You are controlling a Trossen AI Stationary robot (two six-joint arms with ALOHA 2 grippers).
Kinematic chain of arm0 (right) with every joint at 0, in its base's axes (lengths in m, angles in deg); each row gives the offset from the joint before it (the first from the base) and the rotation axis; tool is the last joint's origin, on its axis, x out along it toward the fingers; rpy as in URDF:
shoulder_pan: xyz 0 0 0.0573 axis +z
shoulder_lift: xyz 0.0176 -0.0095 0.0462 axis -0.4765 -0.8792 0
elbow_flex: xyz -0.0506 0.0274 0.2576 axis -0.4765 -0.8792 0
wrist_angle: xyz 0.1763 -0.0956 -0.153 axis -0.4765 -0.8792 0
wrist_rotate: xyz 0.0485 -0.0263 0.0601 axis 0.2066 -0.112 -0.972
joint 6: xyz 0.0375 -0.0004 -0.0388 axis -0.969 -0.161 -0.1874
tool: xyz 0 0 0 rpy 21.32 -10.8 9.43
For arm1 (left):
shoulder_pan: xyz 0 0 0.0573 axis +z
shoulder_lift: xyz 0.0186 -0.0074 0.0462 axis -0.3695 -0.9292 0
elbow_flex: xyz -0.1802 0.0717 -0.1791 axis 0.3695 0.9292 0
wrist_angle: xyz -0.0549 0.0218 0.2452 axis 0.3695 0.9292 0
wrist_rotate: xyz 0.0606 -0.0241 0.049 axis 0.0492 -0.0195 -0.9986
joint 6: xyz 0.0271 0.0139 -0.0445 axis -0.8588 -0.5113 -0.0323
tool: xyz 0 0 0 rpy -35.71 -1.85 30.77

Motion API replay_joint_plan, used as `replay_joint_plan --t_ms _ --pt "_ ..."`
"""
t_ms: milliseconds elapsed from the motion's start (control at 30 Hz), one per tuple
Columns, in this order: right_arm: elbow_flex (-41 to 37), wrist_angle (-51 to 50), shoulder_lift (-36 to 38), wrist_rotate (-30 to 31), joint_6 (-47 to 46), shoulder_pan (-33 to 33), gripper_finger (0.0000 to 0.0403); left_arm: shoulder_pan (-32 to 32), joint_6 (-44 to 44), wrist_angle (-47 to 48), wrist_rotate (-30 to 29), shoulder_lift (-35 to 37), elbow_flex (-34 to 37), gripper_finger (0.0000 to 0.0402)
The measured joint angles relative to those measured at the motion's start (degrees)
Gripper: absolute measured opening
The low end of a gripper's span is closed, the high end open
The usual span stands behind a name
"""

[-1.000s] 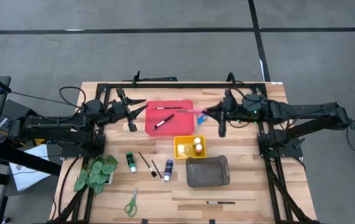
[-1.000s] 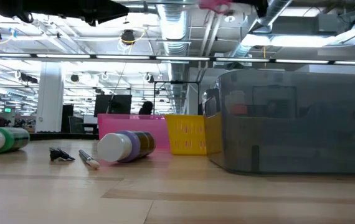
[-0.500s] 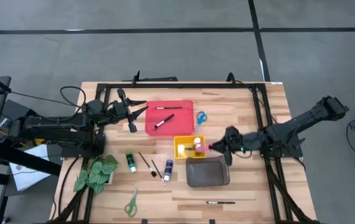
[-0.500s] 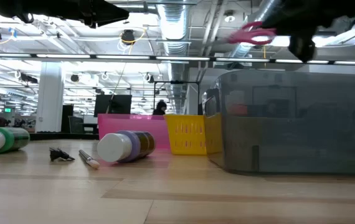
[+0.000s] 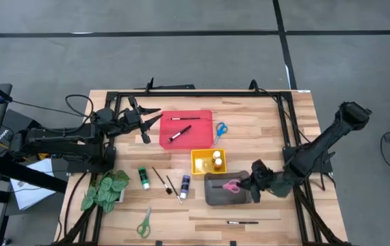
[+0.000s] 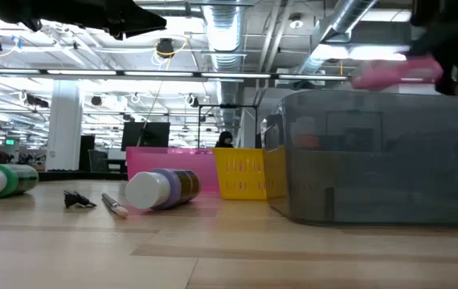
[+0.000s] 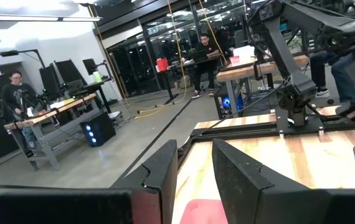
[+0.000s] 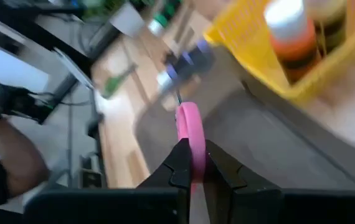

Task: Pick & Place Paint Supplies
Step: Put the pink scissors into the black bin

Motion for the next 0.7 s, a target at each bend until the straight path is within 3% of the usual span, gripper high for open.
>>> replay_joint_plan --t_ms 267,700 --pt "0.0 0.1 -6.7 -0.9 -5.3 1.4 0.0014 0.0 0.0 0.0 0.0 0.0 0.0 0.0095" --pt "0.0 -1.0 -7.2 -2.8 -5.4 -0.2 0.0014 0.0 0.0 0.0 -0.2 0.0 0.0 0.0095"
